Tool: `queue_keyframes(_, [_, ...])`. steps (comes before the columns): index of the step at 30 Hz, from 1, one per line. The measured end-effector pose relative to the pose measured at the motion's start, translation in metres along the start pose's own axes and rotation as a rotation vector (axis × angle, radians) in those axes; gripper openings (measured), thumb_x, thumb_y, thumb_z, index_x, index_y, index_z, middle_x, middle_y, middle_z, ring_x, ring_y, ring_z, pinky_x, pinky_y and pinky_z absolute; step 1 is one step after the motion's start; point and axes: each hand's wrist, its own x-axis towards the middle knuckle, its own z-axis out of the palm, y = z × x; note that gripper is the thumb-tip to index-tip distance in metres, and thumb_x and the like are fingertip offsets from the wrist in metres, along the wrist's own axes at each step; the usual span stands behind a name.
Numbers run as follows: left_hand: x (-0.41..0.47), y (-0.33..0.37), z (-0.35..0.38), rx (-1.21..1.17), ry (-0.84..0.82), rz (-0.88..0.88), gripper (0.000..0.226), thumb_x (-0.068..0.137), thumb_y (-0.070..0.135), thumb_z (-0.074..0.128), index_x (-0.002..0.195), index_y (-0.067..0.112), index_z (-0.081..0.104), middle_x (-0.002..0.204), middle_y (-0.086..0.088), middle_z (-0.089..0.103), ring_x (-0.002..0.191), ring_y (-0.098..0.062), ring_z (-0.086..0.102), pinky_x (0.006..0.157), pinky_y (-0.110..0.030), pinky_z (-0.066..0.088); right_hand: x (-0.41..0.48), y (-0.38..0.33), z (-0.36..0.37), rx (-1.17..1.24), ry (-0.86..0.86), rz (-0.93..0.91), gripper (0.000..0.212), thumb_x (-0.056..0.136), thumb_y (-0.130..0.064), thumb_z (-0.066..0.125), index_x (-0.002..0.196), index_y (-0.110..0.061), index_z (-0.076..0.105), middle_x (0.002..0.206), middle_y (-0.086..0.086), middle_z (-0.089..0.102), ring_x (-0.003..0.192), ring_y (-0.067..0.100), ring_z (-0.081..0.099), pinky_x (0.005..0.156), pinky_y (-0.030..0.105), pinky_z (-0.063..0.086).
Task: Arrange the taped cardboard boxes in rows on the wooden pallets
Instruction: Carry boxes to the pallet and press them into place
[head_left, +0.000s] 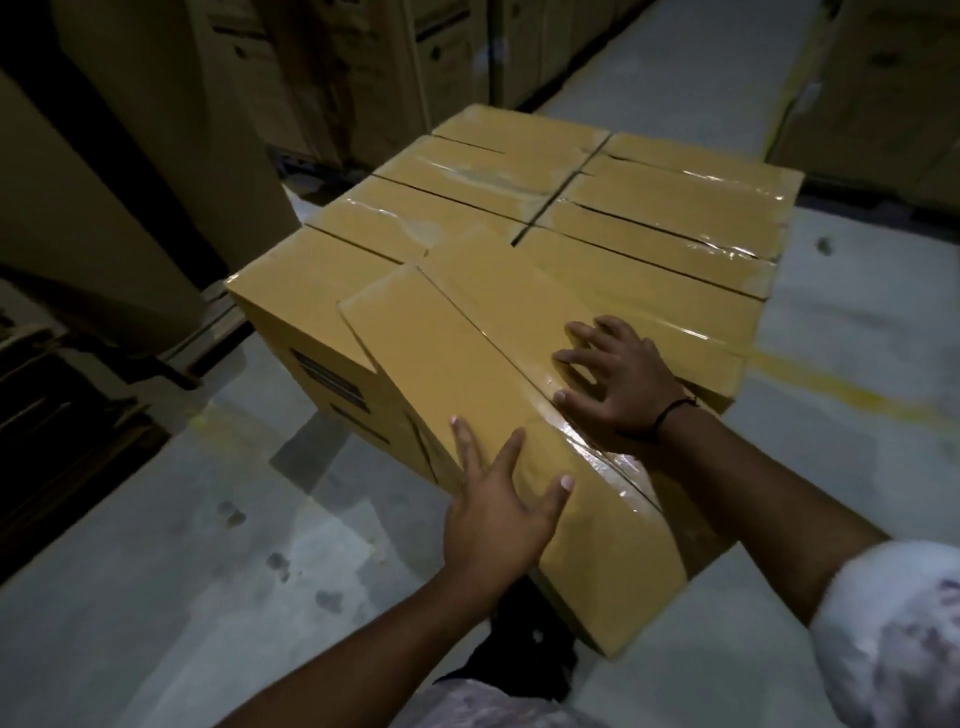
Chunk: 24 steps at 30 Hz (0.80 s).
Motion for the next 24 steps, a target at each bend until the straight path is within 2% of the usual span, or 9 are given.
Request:
queue_keyframes(4, [0.025,0.018,0.021,-0.103,-0.015,-0.029,0.092,0.085,0.078,0.057,0.161,0.040,0.022,0.160,0.014,-0.040,0.152,-0.024,0.030,0.101,-0.037,0.048,0.018,0.033,0.007,0.025,-0.028,-0.008,0.076,0.078,-0.079,0.049,0.143,-0.041,0.051,0.165,-0.006,0.026,0.150,0.030,0.021,0.106,0.062,0.038])
queue_keyframes(10, [0.087,0.026,0.026,-0.081,-0.009,-0.068,0.095,0.084,0.080,0.054,0.162,0.040,0.018,0.157,0.016,-0.045,0.151,-0.036,0.030,0.103,-0.046,0.048,0.064,0.060,0.012,0.043,-0.105,0.041,0.084,0.079,-0.078,0.053,0.153,-0.042,0.036,0.170,-0.006,0.006,0.151,0.034,0.017,0.116,0.059,0.028])
queue_keyframes(17, [0.127,0.015,0.030,0.026,0.040,-0.108,0.098,0.080,0.082,0.055,0.161,0.047,0.013,0.153,0.015,-0.051,0.148,-0.049,0.025,0.100,-0.054,0.050,0.117,0.066,0.022,0.027,-0.048,-0.046,0.077,0.082,-0.070,0.063,0.150,-0.044,0.036,0.169,-0.002,0.003,0.143,0.036,0.028,0.110,0.052,0.033])
queue_keyframes(24, [0.140,0.009,0.032,0.143,0.156,-0.135,0.091,0.079,0.081,0.057,0.157,0.054,0.017,0.159,0.017,-0.042,0.141,-0.049,0.038,0.095,-0.054,0.053,0.130,0.069,0.035,0.014,0.025,-0.064,0.078,0.082,-0.077,0.049,0.150,-0.042,0.036,0.169,0.003,0.008,0.138,0.039,0.035,0.105,0.054,0.041])
